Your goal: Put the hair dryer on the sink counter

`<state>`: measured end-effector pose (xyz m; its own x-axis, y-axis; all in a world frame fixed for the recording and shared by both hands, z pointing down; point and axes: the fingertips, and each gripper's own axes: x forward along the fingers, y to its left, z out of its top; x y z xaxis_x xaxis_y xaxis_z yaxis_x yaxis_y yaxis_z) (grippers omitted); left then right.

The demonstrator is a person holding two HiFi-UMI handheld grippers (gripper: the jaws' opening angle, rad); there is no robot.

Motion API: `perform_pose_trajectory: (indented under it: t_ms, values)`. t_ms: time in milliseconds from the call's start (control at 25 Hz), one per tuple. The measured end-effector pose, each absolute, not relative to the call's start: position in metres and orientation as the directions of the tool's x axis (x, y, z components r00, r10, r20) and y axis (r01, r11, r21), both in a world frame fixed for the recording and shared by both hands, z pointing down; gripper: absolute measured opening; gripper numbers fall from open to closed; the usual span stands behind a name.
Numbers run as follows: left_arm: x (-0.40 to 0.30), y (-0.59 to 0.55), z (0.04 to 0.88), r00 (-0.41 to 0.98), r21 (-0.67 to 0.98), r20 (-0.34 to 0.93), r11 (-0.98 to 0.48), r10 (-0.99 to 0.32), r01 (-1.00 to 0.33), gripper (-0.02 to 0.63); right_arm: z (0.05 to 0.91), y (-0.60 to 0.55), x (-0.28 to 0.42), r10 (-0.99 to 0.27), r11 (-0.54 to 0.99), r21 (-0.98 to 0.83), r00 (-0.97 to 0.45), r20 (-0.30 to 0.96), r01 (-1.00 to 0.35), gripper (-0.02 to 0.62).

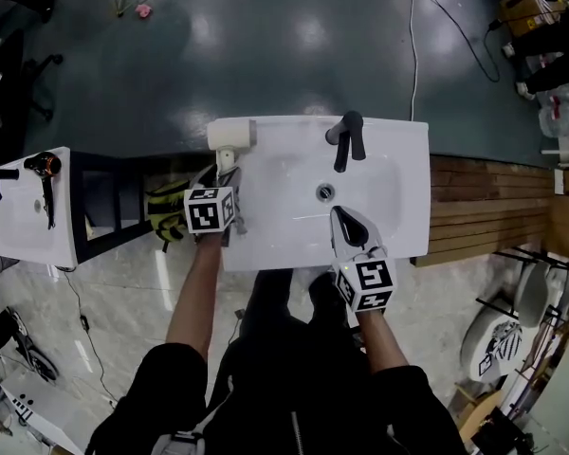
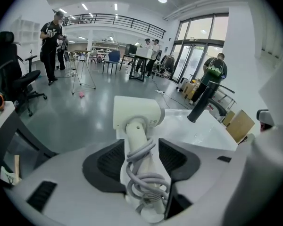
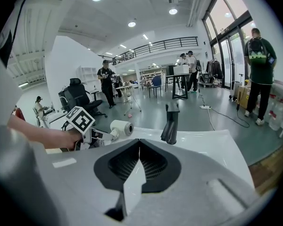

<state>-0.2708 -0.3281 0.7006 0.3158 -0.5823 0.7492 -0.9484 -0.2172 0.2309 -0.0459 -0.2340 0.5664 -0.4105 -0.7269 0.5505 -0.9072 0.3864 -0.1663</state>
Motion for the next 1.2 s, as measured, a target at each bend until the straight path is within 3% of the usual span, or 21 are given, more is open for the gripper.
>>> perform_pose_trajectory:
  t_ms: [280, 440, 640, 1200]
  values:
    - [-0.27, -0.327, 0.684, 0.337, 0.237, 0.712, -0.241, -0.616, -0.941, 0.204, 0.562, -0.23, -0.049, -0.734, 0.392, -0.154, -0.409, 0.542, -0.907, 0.005]
    - [-0.27, -0.32, 0.673, 0.338, 0.226, 0.686, -0.253, -0.645, -0.941, 0.091, 0.557, -0.227, -0.05, -0.739, 0.391, -0.154, -0.41, 0.534, -0.907, 0.005]
    - [-0.271, -0.309, 0.662, 0.34, 0.202, 0.671, -0.279, -0.658, -0.939, 0.027, 0.553, -0.225, -0.06, -0.743, 0.404, -0.156, -0.423, 0.519, -0.901, 0.005]
    - [-0.263, -0.276, 0.61, 0.348, 0.156, 0.618, -0.324, -0.705, -0.933, 0.014, 0.525, -0.227, -0.088, -0.726, 0.508, -0.157, -0.519, 0.451, -0.847, 0.005]
